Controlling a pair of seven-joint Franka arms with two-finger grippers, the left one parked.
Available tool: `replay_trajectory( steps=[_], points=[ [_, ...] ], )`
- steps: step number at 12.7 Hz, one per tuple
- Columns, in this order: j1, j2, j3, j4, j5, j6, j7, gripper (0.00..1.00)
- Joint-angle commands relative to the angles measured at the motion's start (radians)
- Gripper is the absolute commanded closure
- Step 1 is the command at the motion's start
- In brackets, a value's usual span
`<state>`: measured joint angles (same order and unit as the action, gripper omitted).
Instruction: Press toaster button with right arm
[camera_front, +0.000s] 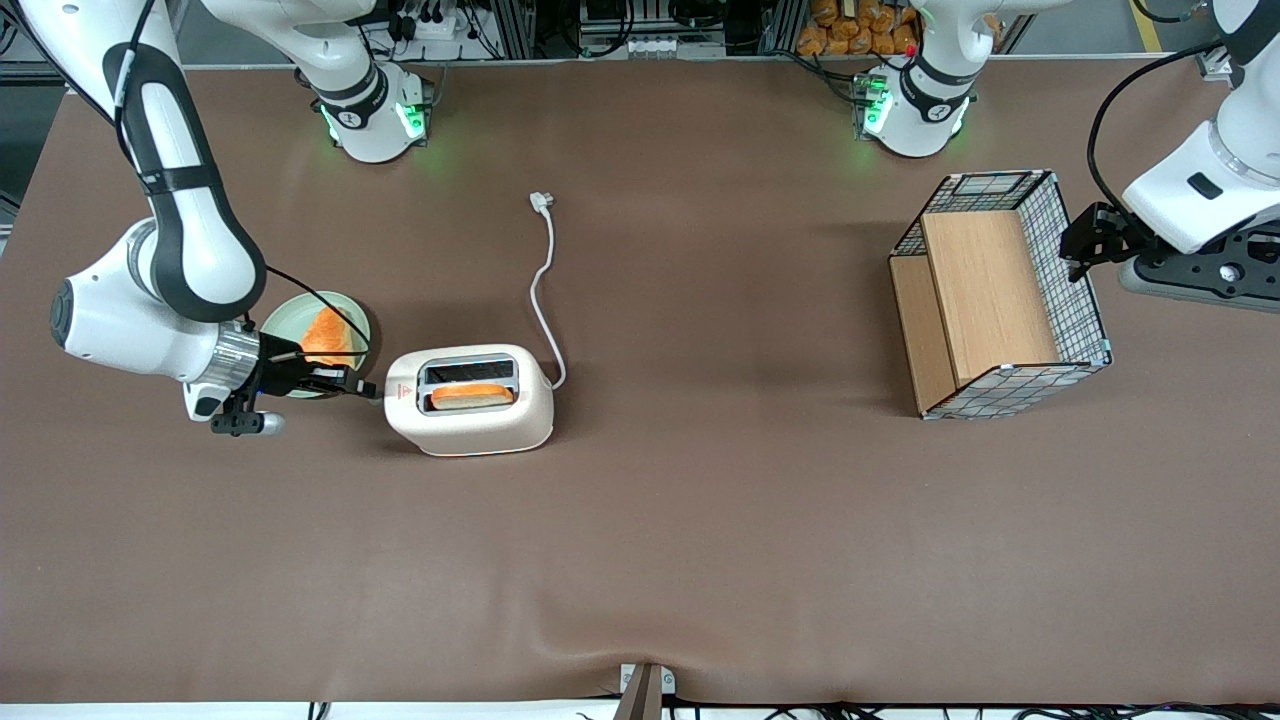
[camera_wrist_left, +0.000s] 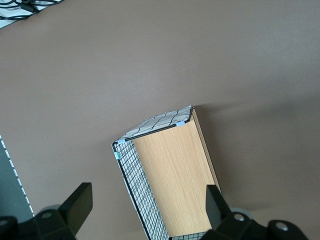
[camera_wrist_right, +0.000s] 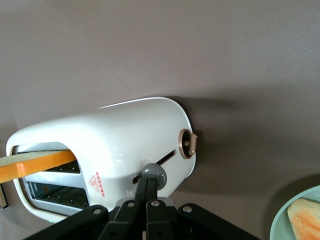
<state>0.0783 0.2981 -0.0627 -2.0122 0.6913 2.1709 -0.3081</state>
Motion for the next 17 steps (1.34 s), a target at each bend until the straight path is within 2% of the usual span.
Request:
replay_trajectory(
  steps=[1, 3, 4, 12, 17],
  points=[
    [-0.002, 0.009, 0.000, -0.005, 0.037, 0.026, -0.039, 1.00],
    [0.000, 0.015, 0.000, -0.006, 0.103, 0.023, -0.048, 1.00],
    [0.000, 0.021, 0.000, -0.005, 0.114, 0.023, -0.058, 1.00],
    [-0.002, 0.090, -0.002, -0.006, 0.128, 0.033, -0.132, 1.00],
    [-0.009, 0.131, -0.002, -0.008, 0.195, 0.033, -0.221, 1.00]
  ],
)
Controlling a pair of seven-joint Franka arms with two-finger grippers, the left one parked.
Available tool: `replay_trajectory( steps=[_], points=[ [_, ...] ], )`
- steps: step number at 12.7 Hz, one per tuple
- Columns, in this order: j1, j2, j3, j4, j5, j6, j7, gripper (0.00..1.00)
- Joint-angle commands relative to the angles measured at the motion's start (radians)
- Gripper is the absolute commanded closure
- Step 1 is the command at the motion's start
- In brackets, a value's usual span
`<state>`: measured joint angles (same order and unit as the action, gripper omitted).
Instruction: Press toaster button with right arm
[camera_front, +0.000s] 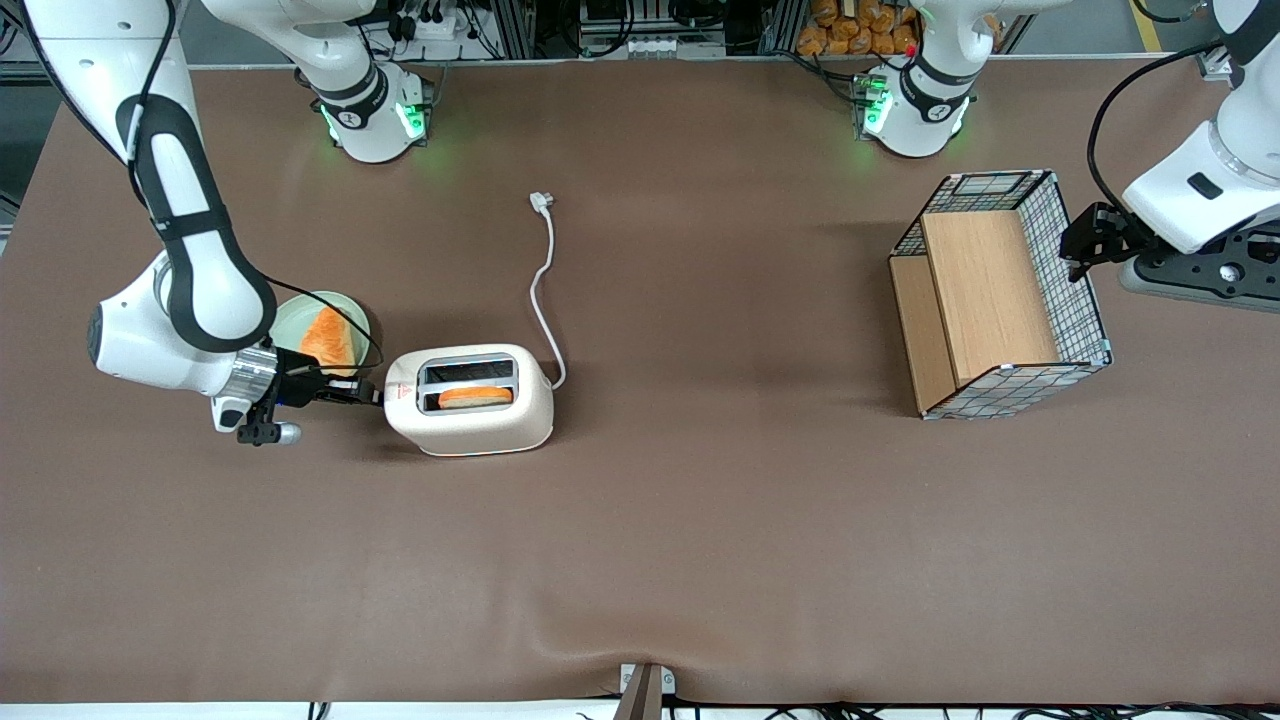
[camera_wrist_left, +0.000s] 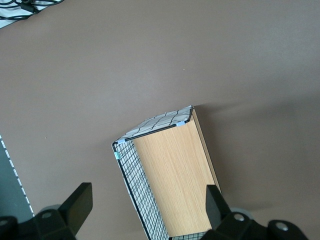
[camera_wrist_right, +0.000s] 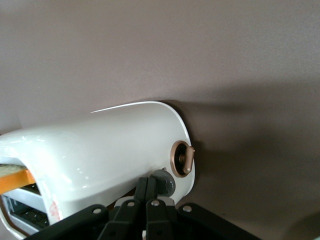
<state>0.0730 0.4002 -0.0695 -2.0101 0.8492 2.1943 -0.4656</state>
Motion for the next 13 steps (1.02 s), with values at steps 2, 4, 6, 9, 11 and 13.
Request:
replay_trajectory(
  steps=[2, 4, 6, 9, 11, 13],
  points=[
    [-0.007, 0.041, 0.005, -0.012, 0.066, 0.010, -0.099, 1.00],
    [-0.009, 0.058, 0.005, -0.012, 0.085, 0.010, -0.117, 1.00],
    [-0.007, 0.069, 0.005, -0.010, 0.093, 0.013, -0.119, 1.00],
    [-0.007, 0.074, 0.005, -0.010, 0.100, 0.028, -0.117, 1.00],
    [-0.007, 0.060, 0.004, -0.009, 0.099, 0.019, -0.111, 0.73],
    [-0.018, 0.002, 0.004, -0.012, 0.091, 0.015, -0.107, 0.53]
  ],
)
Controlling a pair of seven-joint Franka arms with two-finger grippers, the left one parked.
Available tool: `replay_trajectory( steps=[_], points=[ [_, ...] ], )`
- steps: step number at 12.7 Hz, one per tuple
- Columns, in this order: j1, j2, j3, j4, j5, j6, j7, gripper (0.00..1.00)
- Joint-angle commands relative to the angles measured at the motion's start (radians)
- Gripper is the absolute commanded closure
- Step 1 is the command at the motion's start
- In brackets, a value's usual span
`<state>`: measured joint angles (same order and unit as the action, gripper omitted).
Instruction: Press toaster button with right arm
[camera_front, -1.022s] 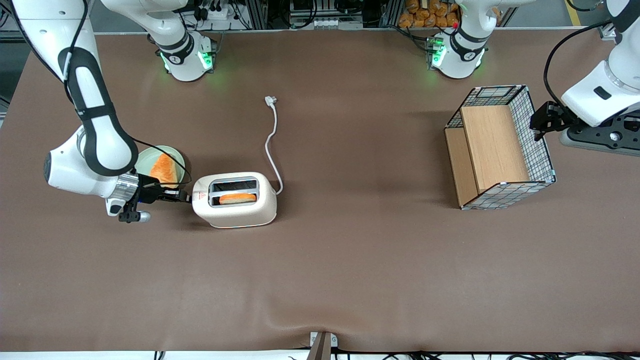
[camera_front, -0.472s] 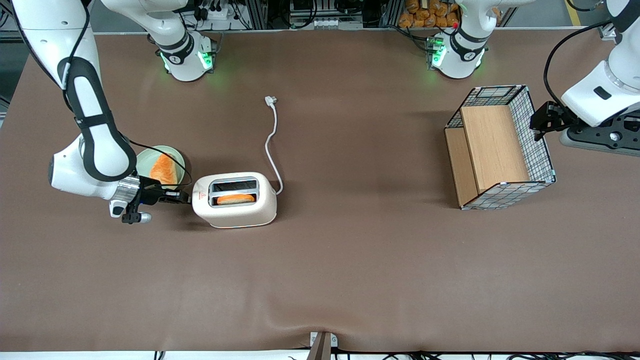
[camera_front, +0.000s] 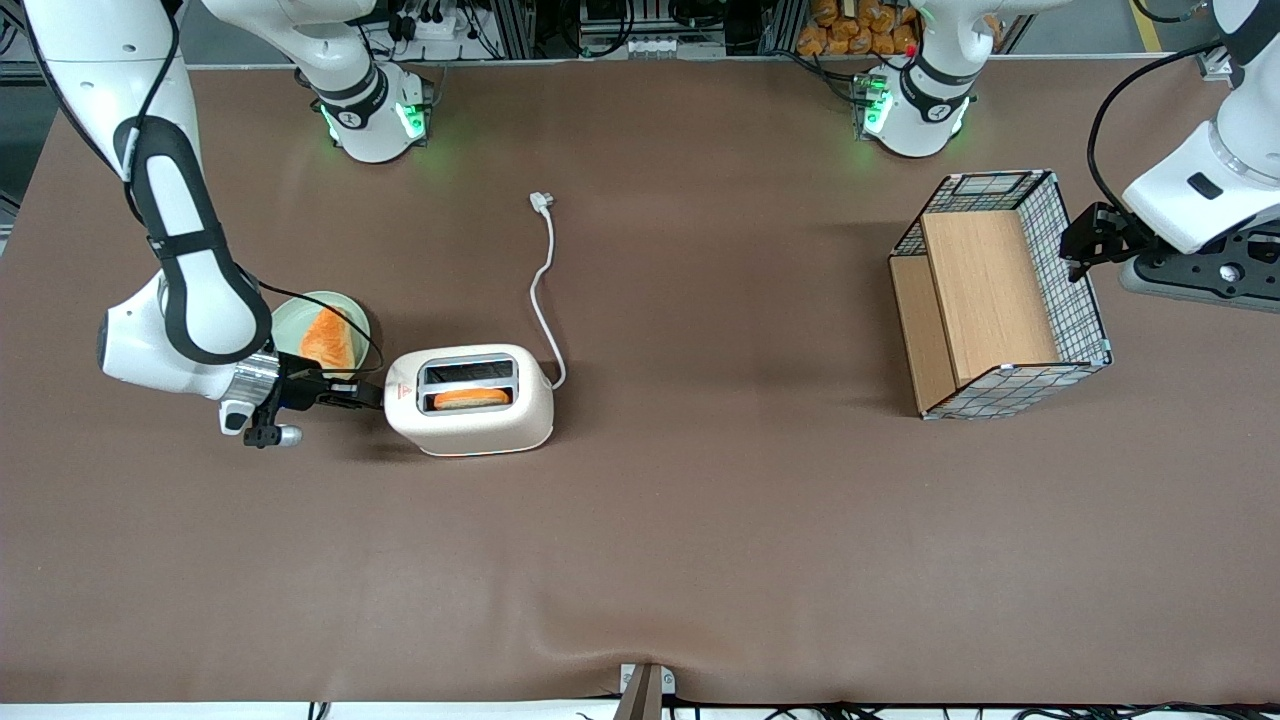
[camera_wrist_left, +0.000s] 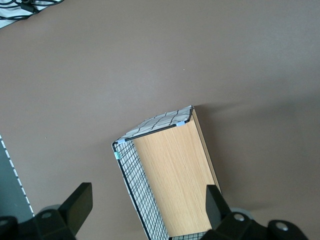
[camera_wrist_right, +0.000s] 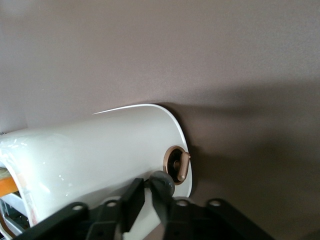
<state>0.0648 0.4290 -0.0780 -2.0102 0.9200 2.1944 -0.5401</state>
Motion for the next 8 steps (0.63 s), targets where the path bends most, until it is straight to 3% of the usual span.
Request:
replay_trajectory(
  steps=[1, 2, 6, 8],
  points=[
    [-0.014, -0.064, 0.011, -0.015, 0.010, -0.001, -0.026, 0.52],
    [-0.029, -0.099, 0.011, -0.019, -0.018, -0.025, -0.005, 0.52],
    [-0.045, -0.203, 0.000, 0.027, -0.283, -0.146, 0.239, 0.47],
    [-0.043, -0.228, -0.035, 0.080, -0.338, -0.264, 0.264, 0.47]
  ],
)
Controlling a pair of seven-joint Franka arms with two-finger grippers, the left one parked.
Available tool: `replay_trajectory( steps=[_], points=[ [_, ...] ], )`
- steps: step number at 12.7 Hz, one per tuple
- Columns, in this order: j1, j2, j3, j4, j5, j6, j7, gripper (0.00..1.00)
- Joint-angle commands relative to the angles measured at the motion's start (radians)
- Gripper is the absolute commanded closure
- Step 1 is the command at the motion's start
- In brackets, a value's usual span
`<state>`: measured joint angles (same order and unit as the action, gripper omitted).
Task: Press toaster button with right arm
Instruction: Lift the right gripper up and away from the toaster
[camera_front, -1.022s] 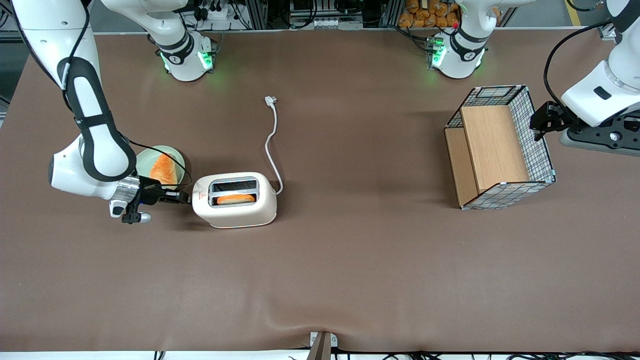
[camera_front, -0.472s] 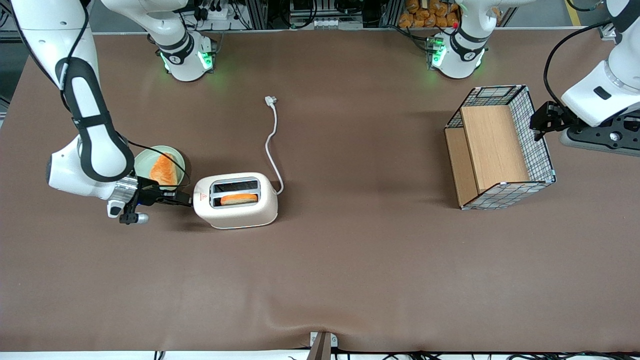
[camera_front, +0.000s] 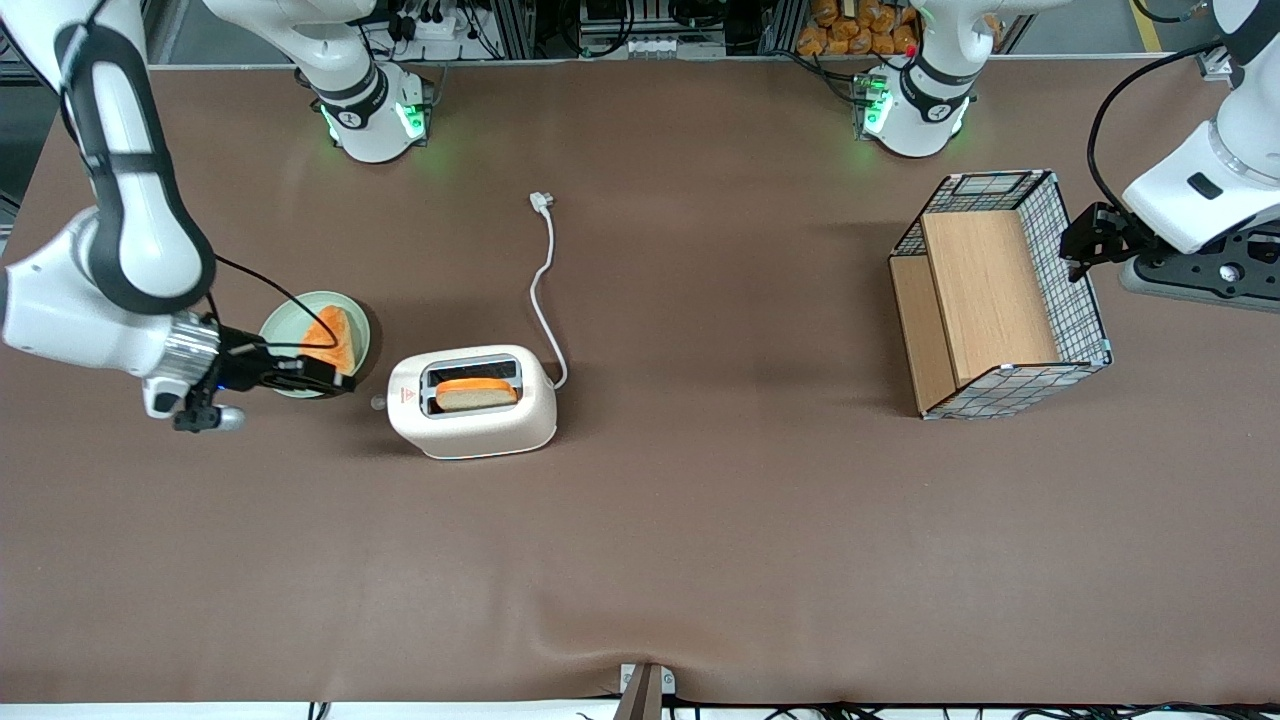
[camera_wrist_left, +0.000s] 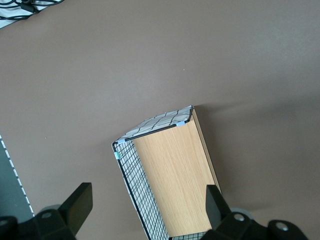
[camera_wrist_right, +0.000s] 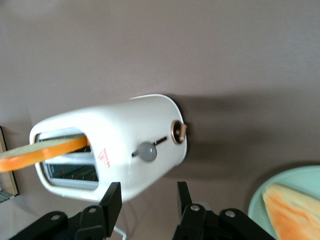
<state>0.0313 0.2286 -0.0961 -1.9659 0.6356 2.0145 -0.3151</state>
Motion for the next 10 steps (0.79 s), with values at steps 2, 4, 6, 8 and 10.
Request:
replay_trajectory(
  steps=[2, 4, 6, 8, 10],
  points=[
    [-0.011, -0.083, -0.024, 0.071, -0.118, -0.161, 0.072, 0.46],
    [-0.008, -0.178, -0.014, 0.074, -0.262, -0.199, 0.149, 0.41],
    [-0.008, -0.231, -0.005, 0.117, -0.376, -0.288, 0.163, 0.36],
    [-0.007, -0.253, -0.004, 0.180, -0.445, -0.382, 0.165, 0.28],
    [-0.005, -0.296, -0.004, 0.194, -0.494, -0.416, 0.163, 0.25]
  ],
)
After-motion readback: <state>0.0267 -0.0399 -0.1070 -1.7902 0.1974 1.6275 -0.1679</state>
